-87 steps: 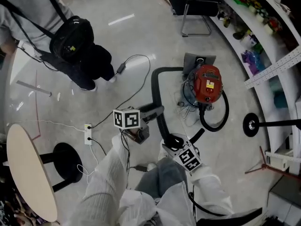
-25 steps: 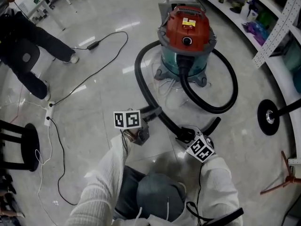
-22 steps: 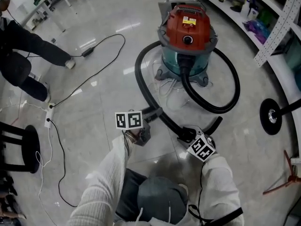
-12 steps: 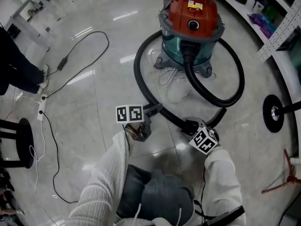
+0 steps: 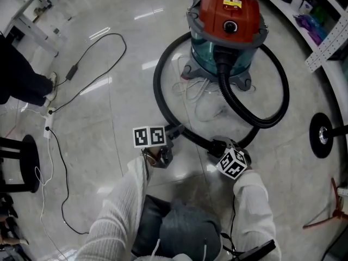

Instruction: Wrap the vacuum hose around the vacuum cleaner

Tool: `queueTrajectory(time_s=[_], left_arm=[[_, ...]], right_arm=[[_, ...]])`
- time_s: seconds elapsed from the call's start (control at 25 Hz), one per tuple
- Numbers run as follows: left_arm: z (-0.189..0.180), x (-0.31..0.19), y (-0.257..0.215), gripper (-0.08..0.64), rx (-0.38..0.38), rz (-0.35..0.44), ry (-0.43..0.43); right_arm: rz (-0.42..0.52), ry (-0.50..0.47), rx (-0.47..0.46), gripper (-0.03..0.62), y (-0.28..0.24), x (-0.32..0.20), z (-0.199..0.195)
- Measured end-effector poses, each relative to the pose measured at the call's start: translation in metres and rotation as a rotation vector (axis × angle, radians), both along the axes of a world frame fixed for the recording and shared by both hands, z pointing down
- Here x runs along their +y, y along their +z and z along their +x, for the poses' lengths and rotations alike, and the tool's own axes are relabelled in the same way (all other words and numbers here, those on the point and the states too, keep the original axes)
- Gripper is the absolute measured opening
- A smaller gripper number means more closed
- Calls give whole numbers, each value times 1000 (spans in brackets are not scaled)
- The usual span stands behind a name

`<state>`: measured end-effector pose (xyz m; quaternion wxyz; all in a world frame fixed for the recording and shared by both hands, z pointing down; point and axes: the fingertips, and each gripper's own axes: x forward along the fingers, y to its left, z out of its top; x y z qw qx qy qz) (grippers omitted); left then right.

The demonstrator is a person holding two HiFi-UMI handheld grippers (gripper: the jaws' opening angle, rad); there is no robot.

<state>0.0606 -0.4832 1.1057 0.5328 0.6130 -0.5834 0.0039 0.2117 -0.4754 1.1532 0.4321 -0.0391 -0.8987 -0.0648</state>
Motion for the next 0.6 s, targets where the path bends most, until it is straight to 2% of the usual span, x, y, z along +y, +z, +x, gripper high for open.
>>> queueTrajectory(time_s=[0.16, 0.28, 0.48, 0.6], left_arm=[[-8, 14, 9, 256, -185, -57, 111], [-9, 14, 5, 256, -192, -38, 135], [-8, 20, -1, 256, -220, -20, 173], [-9, 24, -4, 256, -223, -11, 192]], right_arm=[[17, 36, 18, 233, 8, -12, 2], [37, 42, 48, 235, 15, -19, 2], [100, 16, 154, 235, 39, -19, 4], [95, 13, 175, 235, 43, -21, 4]])
